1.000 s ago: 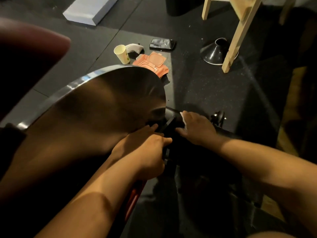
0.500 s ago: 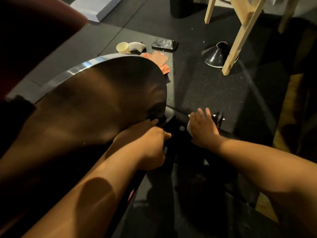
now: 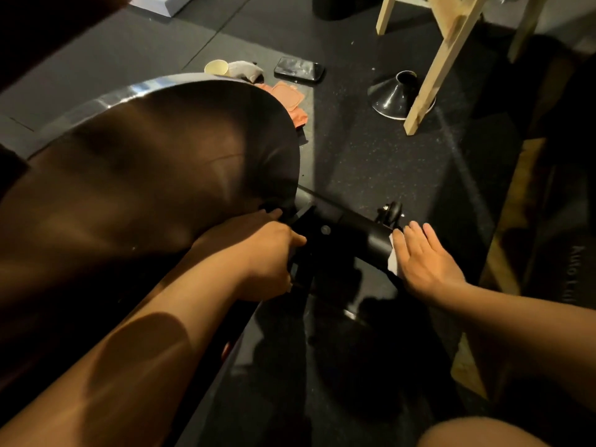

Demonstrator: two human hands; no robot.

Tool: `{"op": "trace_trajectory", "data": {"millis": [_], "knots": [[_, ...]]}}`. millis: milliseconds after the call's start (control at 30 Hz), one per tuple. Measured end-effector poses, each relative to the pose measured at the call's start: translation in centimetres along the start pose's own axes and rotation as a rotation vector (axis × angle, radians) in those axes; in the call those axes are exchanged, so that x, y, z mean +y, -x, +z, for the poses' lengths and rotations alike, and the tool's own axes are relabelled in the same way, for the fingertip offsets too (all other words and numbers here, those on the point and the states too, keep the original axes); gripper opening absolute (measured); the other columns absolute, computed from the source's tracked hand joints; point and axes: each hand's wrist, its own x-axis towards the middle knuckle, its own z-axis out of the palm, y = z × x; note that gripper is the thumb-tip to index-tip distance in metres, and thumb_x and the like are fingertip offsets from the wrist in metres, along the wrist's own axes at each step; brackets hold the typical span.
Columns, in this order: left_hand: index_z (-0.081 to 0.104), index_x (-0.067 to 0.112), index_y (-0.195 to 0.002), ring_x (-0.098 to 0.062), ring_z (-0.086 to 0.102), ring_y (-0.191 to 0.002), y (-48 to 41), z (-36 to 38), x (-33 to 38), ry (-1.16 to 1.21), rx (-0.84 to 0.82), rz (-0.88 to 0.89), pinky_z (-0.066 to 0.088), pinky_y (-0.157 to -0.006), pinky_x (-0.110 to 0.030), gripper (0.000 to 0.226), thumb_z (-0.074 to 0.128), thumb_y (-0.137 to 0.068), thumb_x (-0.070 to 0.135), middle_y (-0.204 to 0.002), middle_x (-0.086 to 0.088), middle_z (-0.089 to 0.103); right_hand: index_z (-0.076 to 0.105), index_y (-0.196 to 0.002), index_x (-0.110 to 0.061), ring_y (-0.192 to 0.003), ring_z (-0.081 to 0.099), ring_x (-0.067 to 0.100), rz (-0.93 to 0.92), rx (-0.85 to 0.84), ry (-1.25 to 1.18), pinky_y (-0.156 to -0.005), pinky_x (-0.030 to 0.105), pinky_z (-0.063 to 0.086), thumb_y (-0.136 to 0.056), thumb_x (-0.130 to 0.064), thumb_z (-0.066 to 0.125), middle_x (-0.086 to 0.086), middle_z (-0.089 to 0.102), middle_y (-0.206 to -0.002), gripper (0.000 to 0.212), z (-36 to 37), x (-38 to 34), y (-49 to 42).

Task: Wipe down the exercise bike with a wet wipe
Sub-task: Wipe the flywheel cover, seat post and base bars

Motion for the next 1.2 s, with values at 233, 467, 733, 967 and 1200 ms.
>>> {"op": "trace_trajectory", "data": {"millis": [233, 467, 733, 967, 1200], "knots": [[0.05, 0.041, -0.139, -0.018, 0.014, -0.152, -0.7, 0.7, -0.5, 0.007, -0.011, 0.024, 0.022, -0.121, -0.045, 0.074, 0.059, -0.065, 0.043, -0.155, 0.001, 0.042, 0.037, -0.137, 0.011, -0.133, 0.037, 0.049, 0.01, -0.017, -0.268, -0.115, 0.057, 0.021, -0.078, -0.025, 0.059, 0.034, 0.044, -0.137, 0.073, -4.8, -6.0, -8.4], [0.048, 0.049, -0.132, -0.019, 0.024, -0.148, 0.0, 0.1, -0.3, -0.004, 0.021, 0.019, 0.029, -0.118, -0.042, 0.063, 0.052, -0.07, 0.043, -0.153, 0.003, 0.042, 0.043, -0.133, -0.006, -0.114, 0.058, 0.031, 0.051, -0.281, -0.664, -0.089, 0.034, 0.047, -0.063, -0.065, 0.079, 0.013, 0.06, -0.126, 0.098, -8.4, -3.2, -11.7], [0.043, 0.043, -0.143, -0.018, 0.018, -0.15, -0.1, 0.0, -0.1, -0.038, 0.02, 0.051, 0.02, -0.122, -0.037, 0.062, 0.057, -0.084, 0.031, -0.156, 0.006, 0.038, -0.009, -0.155, -0.015, -0.14, 0.034, 0.023, -0.014, -0.579, -0.845, -0.11, 0.028, 0.033, -0.064, -0.03, 0.09, 0.008, 0.028, -0.157, 0.135, -9.1, -1.6, -12.6], [0.036, 0.047, -0.146, -0.016, 0.015, -0.15, 0.0, 0.3, 0.1, -0.026, 0.016, 0.039, 0.02, -0.121, -0.039, 0.065, 0.058, -0.087, 0.03, -0.155, 0.011, 0.037, 0.055, -0.121, -0.011, -0.111, 0.06, 0.033, -0.006, -0.091, -0.83, -0.091, 0.037, 0.044, -0.099, -0.051, 0.037, 0.013, 0.064, -0.114, 0.049, -6.7, -2.8, -8.9], [0.045, 0.043, -0.141, -0.017, 0.028, -0.144, 0.0, 0.6, -0.2, -0.013, 0.074, 0.033, 0.027, -0.115, -0.034, 0.061, 0.061, -0.084, 0.027, -0.147, 0.009, 0.046, 0.052, -0.137, -0.018, -0.128, 0.048, 0.032, 0.104, -0.353, -1.11, -0.105, 0.036, 0.033, -0.103, -0.051, 0.019, 0.015, 0.053, -0.137, 0.058, -10.0, -5.1, -16.7]]}}
